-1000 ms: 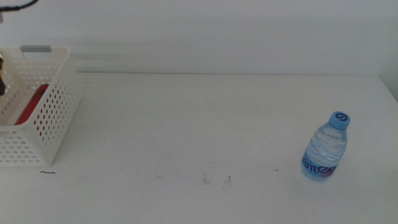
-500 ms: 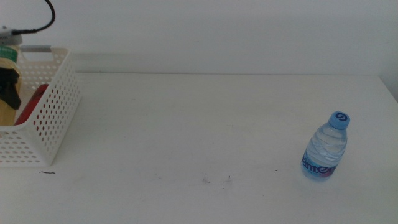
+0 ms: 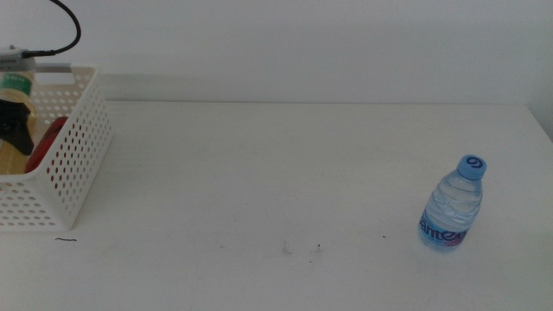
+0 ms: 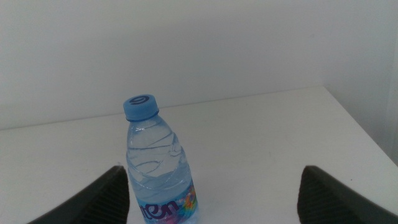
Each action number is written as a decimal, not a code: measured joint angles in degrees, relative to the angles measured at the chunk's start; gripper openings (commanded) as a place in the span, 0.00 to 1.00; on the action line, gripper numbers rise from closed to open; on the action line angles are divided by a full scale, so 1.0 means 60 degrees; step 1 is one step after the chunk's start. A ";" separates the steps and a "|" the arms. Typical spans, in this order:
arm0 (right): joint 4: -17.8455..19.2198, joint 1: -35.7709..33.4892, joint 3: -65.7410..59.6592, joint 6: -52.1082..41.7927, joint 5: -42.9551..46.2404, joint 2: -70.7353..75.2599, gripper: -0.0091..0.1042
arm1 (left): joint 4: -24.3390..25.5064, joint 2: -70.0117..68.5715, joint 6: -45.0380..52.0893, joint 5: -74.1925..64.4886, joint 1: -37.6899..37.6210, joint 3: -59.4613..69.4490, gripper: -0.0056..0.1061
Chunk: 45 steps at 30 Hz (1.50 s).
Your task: Use arms to grab the bottles and put them into the dustbin to the left of the table.
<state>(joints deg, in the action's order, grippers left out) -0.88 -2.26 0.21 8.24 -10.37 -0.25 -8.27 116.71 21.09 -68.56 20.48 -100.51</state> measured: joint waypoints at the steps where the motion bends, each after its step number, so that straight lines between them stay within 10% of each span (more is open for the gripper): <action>1: 0.0000 0.0000 0.0000 0.0000 0.0000 0.0000 0.88 | 0.0000 -0.0021 0.0000 0.0079 0.0000 -0.0006 0.89; 13: 0.0000 0.0000 0.0000 0.0000 0.0000 0.0000 0.88 | 0.0301 -0.2600 -0.0410 0.0932 -0.1503 0.0329 0.89; 30: 0.0000 0.0000 0.0000 0.0000 0.0000 0.0000 0.88 | -0.2489 -0.9398 0.0308 0.4578 -0.5726 0.5850 0.89; 45: 0.0000 0.0000 0.0000 0.0000 0.0000 0.0000 0.88 | -0.1708 -1.0404 -0.0720 0.4829 -0.7675 0.6866 0.89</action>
<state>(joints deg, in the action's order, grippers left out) -0.88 -2.26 0.21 8.24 -10.37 -0.25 -18.52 54.28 16.77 -39.59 -25.57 -59.31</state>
